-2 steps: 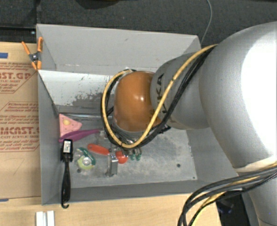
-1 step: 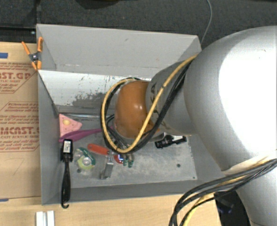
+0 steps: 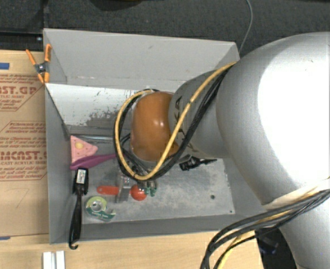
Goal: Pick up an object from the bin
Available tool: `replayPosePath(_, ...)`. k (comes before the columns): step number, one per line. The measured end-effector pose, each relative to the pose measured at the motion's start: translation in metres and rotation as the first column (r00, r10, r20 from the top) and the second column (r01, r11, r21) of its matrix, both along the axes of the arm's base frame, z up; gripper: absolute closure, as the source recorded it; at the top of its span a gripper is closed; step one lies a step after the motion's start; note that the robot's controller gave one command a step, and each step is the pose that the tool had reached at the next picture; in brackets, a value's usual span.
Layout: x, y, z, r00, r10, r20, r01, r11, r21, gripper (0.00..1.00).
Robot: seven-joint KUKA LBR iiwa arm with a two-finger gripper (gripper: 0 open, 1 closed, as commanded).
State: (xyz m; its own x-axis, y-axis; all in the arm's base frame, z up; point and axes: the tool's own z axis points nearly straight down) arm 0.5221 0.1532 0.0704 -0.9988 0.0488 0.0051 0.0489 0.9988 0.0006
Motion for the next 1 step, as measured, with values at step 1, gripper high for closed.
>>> replayPosePath(1, 0.0000, 0.0000, 0.0000, 1.000, 0.000, 0.000, 0.000, 1.000, 0.000, 1.00)
